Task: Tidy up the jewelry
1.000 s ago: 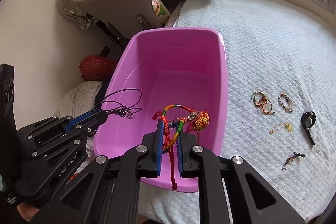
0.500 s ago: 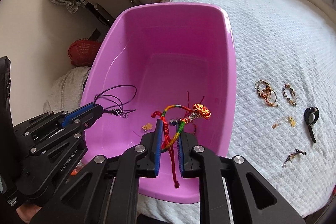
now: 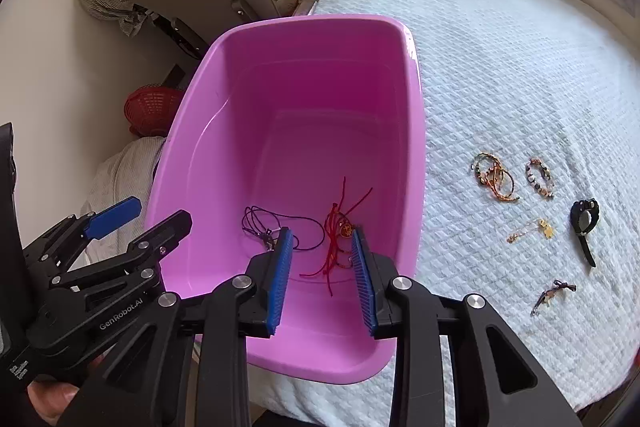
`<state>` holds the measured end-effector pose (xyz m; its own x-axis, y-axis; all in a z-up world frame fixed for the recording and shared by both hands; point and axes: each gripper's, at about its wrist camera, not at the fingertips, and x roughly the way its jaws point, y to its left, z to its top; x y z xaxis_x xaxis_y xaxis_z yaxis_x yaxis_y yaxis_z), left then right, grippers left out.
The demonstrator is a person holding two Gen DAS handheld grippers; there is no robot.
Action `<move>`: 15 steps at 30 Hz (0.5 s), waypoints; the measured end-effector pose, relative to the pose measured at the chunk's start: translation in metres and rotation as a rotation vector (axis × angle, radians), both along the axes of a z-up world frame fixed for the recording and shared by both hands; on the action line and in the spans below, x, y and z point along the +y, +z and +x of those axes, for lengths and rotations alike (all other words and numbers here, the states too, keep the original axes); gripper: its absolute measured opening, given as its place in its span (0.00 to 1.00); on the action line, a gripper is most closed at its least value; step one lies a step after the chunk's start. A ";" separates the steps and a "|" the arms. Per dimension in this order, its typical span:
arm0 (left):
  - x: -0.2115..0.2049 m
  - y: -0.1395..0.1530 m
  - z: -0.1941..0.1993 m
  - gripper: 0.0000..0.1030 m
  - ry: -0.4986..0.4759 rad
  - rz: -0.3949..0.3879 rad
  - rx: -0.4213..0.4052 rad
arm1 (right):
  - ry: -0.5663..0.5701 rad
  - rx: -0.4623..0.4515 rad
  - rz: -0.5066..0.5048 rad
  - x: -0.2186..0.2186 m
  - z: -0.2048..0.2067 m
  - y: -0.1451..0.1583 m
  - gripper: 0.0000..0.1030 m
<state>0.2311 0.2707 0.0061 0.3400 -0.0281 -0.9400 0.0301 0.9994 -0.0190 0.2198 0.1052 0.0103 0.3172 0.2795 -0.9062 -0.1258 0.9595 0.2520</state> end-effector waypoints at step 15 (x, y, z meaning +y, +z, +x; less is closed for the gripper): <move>-0.011 0.021 -0.014 0.61 0.004 0.022 -0.041 | -0.009 -0.018 0.030 -0.019 -0.023 0.013 0.33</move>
<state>0.2166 0.2597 0.0273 0.3784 -0.0059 -0.9256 0.0269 0.9996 0.0046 0.1964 0.0859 0.0235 0.3364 0.3038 -0.8914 -0.1220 0.9526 0.2786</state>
